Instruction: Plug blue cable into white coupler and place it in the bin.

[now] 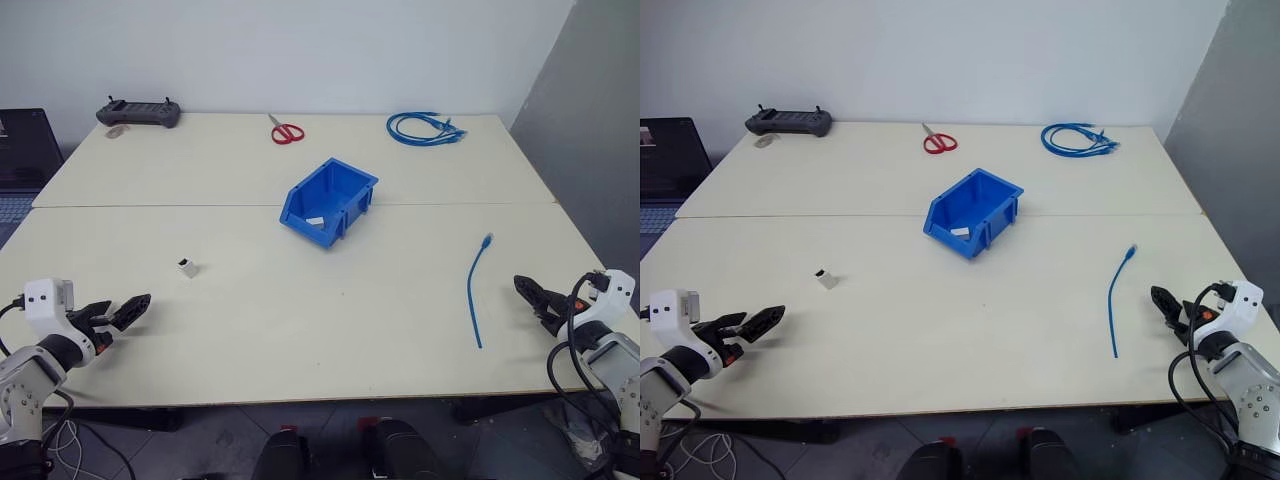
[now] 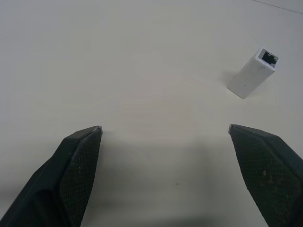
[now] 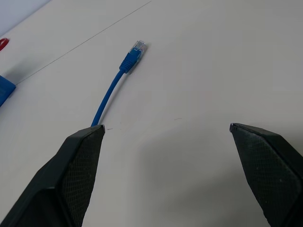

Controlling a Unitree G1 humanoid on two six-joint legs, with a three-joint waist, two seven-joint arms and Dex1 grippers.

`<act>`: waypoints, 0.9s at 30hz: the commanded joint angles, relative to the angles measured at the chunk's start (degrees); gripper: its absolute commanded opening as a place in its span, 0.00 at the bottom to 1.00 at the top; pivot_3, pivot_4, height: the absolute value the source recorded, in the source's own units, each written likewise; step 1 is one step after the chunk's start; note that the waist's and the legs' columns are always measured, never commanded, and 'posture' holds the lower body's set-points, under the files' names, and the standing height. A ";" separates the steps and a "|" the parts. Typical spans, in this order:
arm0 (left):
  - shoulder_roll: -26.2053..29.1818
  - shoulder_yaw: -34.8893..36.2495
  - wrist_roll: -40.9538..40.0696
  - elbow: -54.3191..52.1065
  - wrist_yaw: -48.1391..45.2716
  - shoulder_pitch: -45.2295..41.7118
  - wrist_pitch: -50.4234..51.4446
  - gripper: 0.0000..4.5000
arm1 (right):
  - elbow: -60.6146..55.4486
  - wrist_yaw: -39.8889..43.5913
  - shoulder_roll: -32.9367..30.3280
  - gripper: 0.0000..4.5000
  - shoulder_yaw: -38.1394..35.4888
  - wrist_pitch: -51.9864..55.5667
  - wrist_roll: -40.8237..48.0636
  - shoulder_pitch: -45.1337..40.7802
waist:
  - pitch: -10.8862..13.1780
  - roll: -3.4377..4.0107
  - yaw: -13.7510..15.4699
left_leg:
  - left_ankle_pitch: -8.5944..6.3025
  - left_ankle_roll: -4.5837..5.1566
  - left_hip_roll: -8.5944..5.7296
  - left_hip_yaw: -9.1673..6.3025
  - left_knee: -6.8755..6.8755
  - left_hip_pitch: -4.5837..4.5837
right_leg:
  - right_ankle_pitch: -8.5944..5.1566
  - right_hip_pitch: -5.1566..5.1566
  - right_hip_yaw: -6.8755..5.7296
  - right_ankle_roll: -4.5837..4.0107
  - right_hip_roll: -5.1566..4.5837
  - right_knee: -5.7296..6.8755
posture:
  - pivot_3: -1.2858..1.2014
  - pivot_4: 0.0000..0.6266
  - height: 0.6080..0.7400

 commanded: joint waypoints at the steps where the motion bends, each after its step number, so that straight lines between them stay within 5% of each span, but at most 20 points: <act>1: 1.35 2.27 -0.94 -1.81 -0.41 0.30 -0.08 1.00 | -1.38 0.33 -0.61 1.00 -0.89 -1.18 0.17 -0.17 | 0.00 0.00 0.00 | 0.00 0.00 0.00 0.00 0.00 0.00 | 0.00 0.00 0.00 0.00 0.00 0.00 | 0.52 0.24 1.00; 5: 1.31 2.20 -1.73 -4.48 -0.73 1.54 1.26 1.00 | -2.09 0.09 -0.43 1.00 -0.73 -0.86 0.35 0.02 | 0.01 0.00 -0.01 | 0.00 0.00 0.00 0.00 0.00 0.00 | 0.00 0.00 0.00 0.00 0.00 0.00 | 0.52 0.24 1.00; 10: 2.97 0.32 -9.14 -20.14 -4.41 4.31 10.32 1.00 | -5.01 -0.61 -1.02 1.00 0.01 1.08 1.04 0.37 | 0.14 -0.07 -0.01 | 0.00 0.00 0.02 -0.01 0.00 -0.04 | 0.01 -0.01 0.00 0.01 -0.01 -0.03 | 0.52 0.24 1.00; 15: 3.84 -9.06 -16.35 -35.91 -5.06 0.45 18.52 1.00 | -8.61 -1.96 -1.92 1.00 2.57 4.99 1.13 -0.81 | 0.19 -0.02 0.11 | 0.00 -0.01 -0.03 0.00 0.01 -0.07 | 0.04 -0.01 0.04 0.08 -0.01 -0.07 | 0.52 0.24 1.00; 20: -3.96 -31.37 -6.29 -37.20 -2.41 -20.85 12.56 1.00 | -3.96 -3.46 -4.65 1.00 8.19 7.43 -3.40 -8.48 | 0.39 0.04 0.22 | 0.02 -0.01 -0.13 -0.01 0.12 -0.12 | 0.19 0.04 0.11 0.32 0.34 -0.13 | 0.52 0.24 1.00; 27: -10.23 -44.40 3.25 -29.66 -7.90 -28.00 1.20 1.00 | 11.43 -4.90 -4.21 1.00 14.17 2.66 -12.87 -19.97 | 0.38 0.12 -0.41 | -0.02 0.05 -0.11 0.23 0.01 -0.22 | 0.28 0.01 0.54 0.43 0.49 -0.65 | 0.52 0.24 1.00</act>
